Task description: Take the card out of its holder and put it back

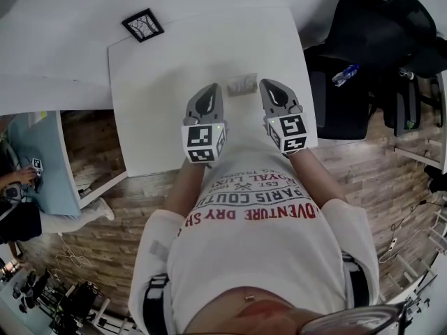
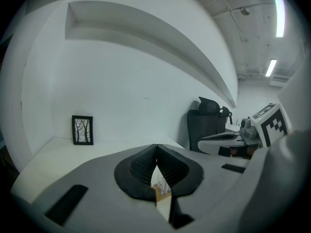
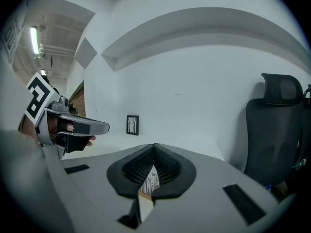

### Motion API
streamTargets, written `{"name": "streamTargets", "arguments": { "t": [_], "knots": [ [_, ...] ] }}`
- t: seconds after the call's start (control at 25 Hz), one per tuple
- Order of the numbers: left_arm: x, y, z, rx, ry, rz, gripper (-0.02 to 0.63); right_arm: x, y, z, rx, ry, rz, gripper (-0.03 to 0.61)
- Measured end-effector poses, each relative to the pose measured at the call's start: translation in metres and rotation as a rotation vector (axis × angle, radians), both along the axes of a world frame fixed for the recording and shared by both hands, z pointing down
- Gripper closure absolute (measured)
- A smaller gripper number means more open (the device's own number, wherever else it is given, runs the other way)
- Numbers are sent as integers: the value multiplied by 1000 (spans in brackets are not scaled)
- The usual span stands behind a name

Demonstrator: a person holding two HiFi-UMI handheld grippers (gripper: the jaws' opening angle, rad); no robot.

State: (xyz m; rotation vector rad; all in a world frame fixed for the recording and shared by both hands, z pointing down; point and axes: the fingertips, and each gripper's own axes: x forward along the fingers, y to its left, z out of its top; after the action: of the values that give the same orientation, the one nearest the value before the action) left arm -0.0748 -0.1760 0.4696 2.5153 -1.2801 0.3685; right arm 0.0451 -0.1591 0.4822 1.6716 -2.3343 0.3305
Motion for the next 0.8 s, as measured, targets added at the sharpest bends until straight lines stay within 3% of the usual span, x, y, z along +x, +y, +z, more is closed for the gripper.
{"name": "streamTargets", "arguments": {
  "t": [0.4, 0.8],
  "knots": [
    [-13, 11, 8, 0, 23, 40, 589, -2, 14, 10, -8, -2, 94, 554],
    [-17, 12, 9, -6, 33, 35, 589, -3, 14, 14, -17, 14, 87, 554]
  ]
}}
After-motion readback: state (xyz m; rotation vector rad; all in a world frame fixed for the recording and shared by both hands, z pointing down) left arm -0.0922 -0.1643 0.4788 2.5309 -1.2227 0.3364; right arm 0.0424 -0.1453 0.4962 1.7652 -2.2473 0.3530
